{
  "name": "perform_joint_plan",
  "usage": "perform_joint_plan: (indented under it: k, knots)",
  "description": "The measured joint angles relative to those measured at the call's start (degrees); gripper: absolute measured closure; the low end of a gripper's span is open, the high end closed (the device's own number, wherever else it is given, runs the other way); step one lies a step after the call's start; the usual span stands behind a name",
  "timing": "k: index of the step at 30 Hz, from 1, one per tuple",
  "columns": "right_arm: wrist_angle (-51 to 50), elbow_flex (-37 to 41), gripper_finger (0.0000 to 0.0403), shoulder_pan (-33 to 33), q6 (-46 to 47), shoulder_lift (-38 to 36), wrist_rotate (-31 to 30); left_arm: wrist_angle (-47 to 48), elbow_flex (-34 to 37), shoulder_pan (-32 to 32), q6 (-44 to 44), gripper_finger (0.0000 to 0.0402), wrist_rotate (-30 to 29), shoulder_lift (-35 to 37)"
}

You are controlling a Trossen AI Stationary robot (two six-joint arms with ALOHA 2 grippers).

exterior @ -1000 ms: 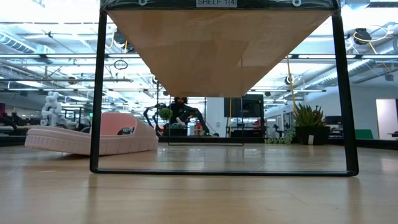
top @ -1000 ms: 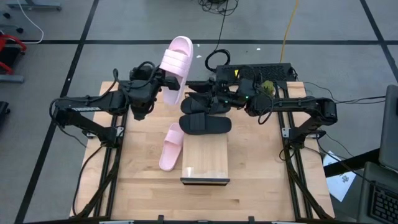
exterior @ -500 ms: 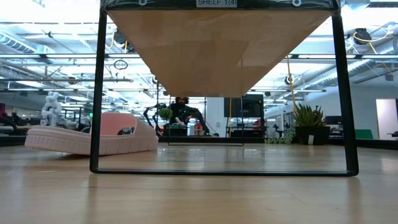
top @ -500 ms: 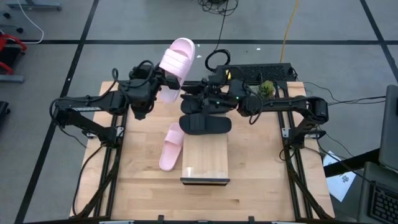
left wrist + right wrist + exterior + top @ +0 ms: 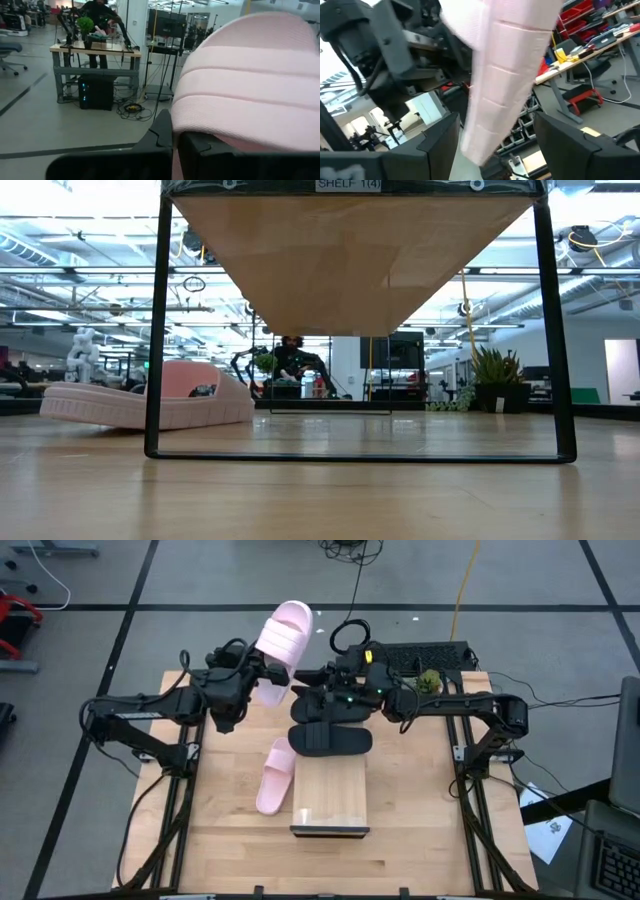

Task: Pick and place slides into the shelf
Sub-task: Put the left pink slide on the shelf

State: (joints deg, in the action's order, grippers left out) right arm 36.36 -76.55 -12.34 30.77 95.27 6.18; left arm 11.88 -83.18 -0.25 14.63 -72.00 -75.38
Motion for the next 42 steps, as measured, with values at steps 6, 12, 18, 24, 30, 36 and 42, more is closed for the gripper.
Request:
perform_joint_plan:
  k: [6, 12, 18, 24, 30, 36, 42]
  knots:
    - [-0.74, 0.00, 0.0156, -0.03, -1.14, -1.27, 1.40, 0.02, 0.00, 0.00, -0.89, 0.0401, -0.12, 0.11]
    - [-1.77, 0.00, 0.0156, -0.15, -1.67, -1.47, 1.00, -0.04, 0.00, 0.15, -0.82, 0.0401, -0.13, 0.11]
    - [-1.54, 0.00, 0.0156, -0.46, -2.79, -1.40, -0.40, -0.11, 0.00, 0.61, -0.41, 0.0401, 1.04, 0.11]
    - [-1.05, 0.00, 0.0156, -1.11, -2.92, -1.40, -0.51, -0.12, 0.00, 0.59, 0.50, 0.0401, 1.81, 0.11]
    - [0.72, 0.00, 0.0156, -2.20, -1.98, -1.40, -0.59, -0.17, 0.00, 0.59, 0.98, 0.0401, 2.30, 0.11]
    - [1.05, 0.02, 0.0156, -2.67, -1.48, -1.40, -0.53, -0.20, 0.00, 0.70, 1.19, 0.0401, 2.33, 0.01]
    - [1.54, 0.02, 0.0156, -2.67, -1.45, -1.40, -0.46, -0.17, 0.00, 1.58, 2.21, 0.0401, 3.47, -0.02]
